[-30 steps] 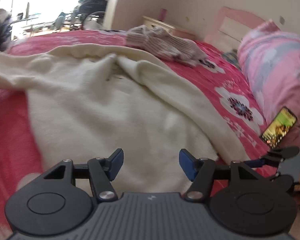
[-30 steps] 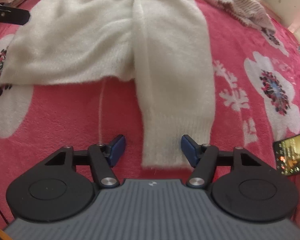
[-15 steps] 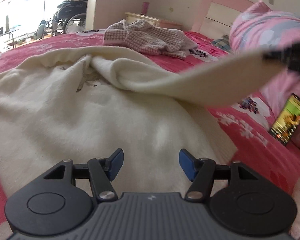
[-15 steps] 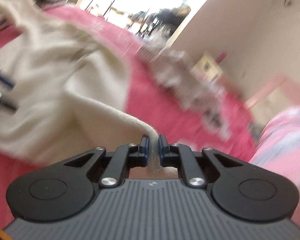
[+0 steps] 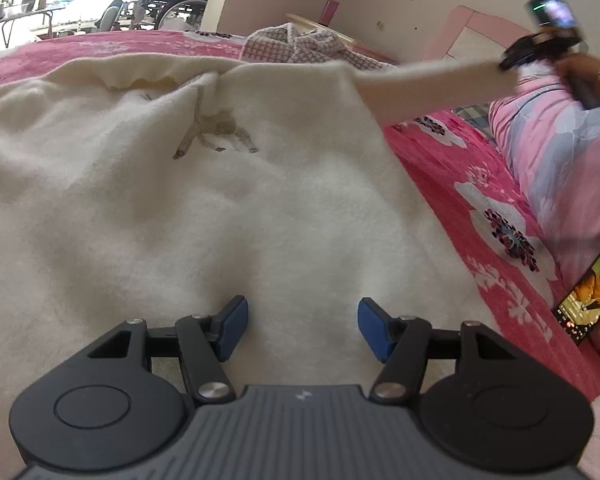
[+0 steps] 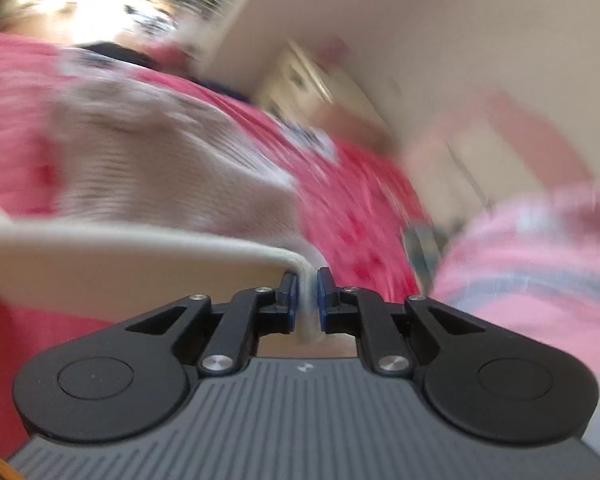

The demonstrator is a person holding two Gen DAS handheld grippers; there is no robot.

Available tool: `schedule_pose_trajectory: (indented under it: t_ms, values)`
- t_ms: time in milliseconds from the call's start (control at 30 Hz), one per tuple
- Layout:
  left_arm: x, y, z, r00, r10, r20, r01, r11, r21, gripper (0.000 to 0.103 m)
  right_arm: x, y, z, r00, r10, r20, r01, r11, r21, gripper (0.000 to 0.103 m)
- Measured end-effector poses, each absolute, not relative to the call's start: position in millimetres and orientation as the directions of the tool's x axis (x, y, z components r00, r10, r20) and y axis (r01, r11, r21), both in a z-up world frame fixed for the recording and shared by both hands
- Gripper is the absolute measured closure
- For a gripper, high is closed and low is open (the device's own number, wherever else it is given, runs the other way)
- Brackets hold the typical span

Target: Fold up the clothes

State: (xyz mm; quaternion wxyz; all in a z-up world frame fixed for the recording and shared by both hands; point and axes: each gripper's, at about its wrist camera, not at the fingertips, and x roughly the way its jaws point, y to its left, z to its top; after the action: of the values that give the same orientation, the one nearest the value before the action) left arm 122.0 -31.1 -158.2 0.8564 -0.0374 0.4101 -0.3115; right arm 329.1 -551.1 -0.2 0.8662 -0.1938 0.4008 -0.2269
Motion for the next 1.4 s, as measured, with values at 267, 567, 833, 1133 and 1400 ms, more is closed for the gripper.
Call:
schedule_pose_trajectory:
  t_ms: [267,567,833,1133,1400]
  values:
    - [127,-28,-161,0.451,-0.586,-0.673,0.536,0.781,-0.321,0.040,346,-572,-128,0.319,-0.699,-0.640,0.200,0.709,-0.676,0.041]
    - [128,-27,-158,0.456,-0.588,-0.668,0.507,0.789,-0.348,0.040,200,-504,-66,0.689,-0.083,-0.720,0.193,0.979,0.071,0.041]
    - [118,-7,-136,0.515,-0.549,-0.659,0.440,0.828,-0.347,0.040,114,-451,-45,0.704,0.293,-0.647,0.064,0.881,0.468,0.040]
    - [67,77,-115,0.518,-0.511,-0.686,0.309,0.860,-0.407,0.035,84,-412,-153,0.520,0.470,-0.714,0.254,0.713,0.654,0.040]
    - [26,137,-136,0.525,-0.432,-0.734,0.111,0.889,-0.444,0.036,58,-390,-189,0.564,0.515,-0.645,0.274,0.620,0.735,0.040]
